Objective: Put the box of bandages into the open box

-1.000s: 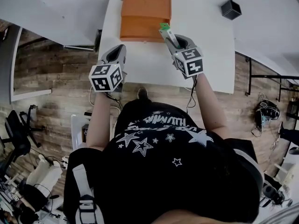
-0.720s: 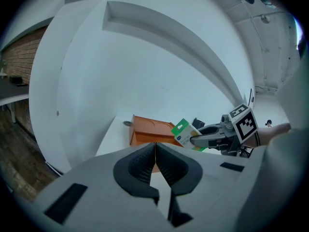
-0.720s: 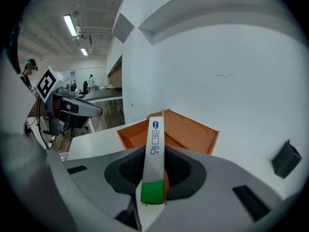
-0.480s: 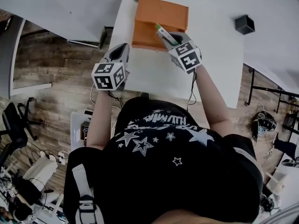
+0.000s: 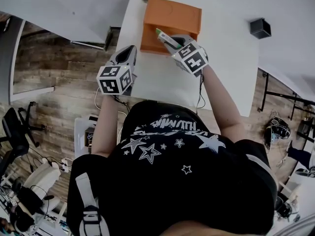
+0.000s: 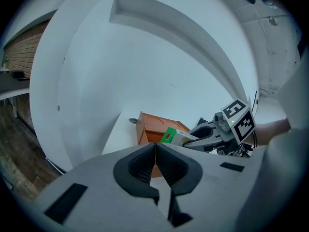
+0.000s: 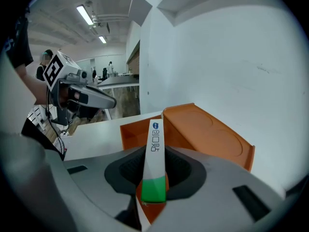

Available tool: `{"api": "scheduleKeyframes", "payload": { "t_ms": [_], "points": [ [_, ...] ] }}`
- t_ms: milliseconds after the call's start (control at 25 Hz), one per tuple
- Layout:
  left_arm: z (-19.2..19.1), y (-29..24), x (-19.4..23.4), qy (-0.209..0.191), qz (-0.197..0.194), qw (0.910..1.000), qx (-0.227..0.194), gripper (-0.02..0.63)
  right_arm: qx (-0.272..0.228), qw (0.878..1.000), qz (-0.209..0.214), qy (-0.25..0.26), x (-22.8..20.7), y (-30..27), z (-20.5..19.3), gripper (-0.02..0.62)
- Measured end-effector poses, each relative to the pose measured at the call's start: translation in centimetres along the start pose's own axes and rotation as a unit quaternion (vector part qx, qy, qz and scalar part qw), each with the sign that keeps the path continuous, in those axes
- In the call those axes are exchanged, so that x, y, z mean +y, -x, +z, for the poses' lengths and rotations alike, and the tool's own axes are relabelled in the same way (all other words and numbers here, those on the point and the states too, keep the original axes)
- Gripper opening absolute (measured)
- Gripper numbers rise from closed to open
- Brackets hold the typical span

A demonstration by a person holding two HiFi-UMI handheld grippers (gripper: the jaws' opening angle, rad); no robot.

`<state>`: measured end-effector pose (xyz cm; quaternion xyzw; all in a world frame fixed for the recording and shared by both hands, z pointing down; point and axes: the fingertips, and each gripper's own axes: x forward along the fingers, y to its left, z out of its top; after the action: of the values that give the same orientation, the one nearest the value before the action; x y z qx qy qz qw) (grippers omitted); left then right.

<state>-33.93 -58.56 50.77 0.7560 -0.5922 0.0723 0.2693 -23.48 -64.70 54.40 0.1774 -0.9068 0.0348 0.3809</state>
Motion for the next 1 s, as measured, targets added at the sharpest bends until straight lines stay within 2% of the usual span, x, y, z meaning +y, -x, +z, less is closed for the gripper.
{"api": "scheduleKeyframes", "payload": {
  "t_ms": [560,1000],
  "points": [
    [-0.3,-0.6,0.8,0.002,0.01,0.9999,0.011,0.021,0.029,0.999,0.042,0.003,0.9,-2.0,-0.9,0.109],
    [-0.1,-0.4,-0.7,-0.002,0.022,0.9997,0.008,0.02,-0.007,1.0,0.008,-0.002,-0.8,0.9,-1.0,0.109]
  ]
}}
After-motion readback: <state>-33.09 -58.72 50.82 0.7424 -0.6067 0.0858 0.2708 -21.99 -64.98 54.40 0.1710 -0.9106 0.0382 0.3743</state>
